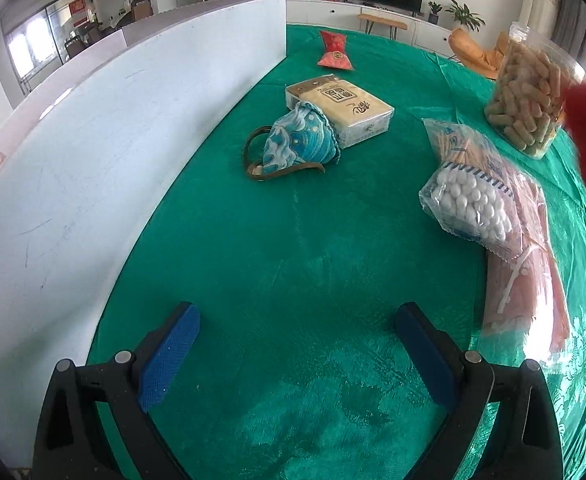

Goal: Organize soft objects
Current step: 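Grasp the red yarn balls with the right gripper and lift them, then hold the red yarn in the right gripper while the left gripper grasps the cotton swab bag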

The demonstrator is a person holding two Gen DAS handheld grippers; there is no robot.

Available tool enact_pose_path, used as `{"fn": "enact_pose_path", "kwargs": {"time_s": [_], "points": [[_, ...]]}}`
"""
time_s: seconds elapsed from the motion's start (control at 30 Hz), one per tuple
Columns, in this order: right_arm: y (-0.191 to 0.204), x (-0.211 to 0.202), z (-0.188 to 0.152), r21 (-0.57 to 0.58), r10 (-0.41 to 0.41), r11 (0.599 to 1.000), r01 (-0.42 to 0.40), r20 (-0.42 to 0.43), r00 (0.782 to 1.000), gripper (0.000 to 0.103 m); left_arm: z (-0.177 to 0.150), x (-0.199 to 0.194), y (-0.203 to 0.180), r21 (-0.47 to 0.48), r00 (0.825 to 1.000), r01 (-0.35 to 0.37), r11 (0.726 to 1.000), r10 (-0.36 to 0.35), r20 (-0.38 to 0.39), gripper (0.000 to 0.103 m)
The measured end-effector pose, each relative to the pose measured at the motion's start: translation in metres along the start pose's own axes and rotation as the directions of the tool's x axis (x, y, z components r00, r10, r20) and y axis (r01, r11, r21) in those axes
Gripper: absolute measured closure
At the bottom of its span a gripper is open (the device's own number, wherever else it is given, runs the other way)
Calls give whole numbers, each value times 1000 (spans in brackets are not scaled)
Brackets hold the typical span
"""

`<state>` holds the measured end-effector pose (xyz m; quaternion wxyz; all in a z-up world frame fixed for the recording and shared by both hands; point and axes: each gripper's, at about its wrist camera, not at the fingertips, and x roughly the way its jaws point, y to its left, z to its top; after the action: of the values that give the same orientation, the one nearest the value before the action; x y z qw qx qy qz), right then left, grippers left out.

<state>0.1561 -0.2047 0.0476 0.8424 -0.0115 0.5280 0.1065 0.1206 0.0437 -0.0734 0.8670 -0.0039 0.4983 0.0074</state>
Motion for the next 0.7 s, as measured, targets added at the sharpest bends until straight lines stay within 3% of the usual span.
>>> {"fn": "enact_pose_path", "kwargs": {"time_s": [0.17, 0.37, 0.43, 0.5, 0.63, 0.7], "points": [[-50, -8, -57, -11, -114, 993, 114, -69, 991, 56, 0, 0, 0, 0, 1000, -1, 1000, 1, 1, 5], [-91, 12, -100, -3, -246, 969, 246, -16, 969, 54, -2, -2, -1, 1, 1000, -2, 1000, 2, 2, 5], [-96, 15, -111, 20, -243, 970, 243, 36, 969, 49, -3, -2, 1, 2, 1000, 0, 1000, 0, 2, 5], [-98, 16, -120, 56, -246, 969, 242, 95, 965, 32, -4, -2, 2, 4, 1000, 3, 1000, -3, 1, 5], [-104, 29, -136, 125, -234, 967, 223, 86, 968, 32, -5, -2, 3, 5, 1000, 7, 1000, -7, -1, 4], [-109, 24, -144, 173, -226, 964, 203, 126, 966, 27, -5, -2, 3, 8, 1000, 9, 1000, -9, -3, 4]]}}
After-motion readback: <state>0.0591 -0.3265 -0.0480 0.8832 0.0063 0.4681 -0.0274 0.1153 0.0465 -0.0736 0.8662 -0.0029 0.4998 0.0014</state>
